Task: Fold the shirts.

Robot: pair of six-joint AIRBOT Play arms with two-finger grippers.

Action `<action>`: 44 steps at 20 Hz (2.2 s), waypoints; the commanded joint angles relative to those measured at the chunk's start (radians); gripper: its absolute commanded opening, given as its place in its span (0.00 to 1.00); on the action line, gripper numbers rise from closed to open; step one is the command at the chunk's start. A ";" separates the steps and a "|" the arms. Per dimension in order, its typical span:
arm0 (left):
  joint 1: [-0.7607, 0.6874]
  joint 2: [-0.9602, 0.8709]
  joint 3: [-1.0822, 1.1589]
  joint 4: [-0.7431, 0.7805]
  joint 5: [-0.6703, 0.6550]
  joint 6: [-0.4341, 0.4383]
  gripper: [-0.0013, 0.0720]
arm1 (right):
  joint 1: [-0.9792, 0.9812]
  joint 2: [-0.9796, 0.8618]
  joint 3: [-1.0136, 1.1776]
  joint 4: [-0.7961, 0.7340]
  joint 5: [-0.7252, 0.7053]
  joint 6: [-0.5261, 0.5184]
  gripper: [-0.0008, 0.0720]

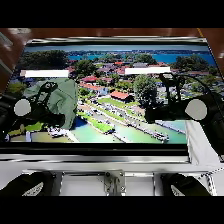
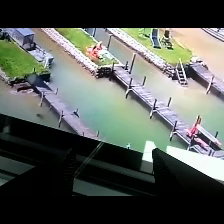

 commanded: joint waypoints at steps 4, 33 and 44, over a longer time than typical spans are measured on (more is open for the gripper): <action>0.000 -0.001 0.000 0.000 0.000 0.000 0.84 | 0.000 0.001 0.000 0.000 0.000 0.000 0.83; 0.320 -0.526 0.452 0.068 0.310 -0.052 1.00 | 0.000 0.001 0.000 0.027 -0.092 0.053 0.83; 0.368 -0.968 0.769 0.011 0.110 -0.042 0.63 | 0.000 0.001 0.000 0.024 -0.093 0.070 0.83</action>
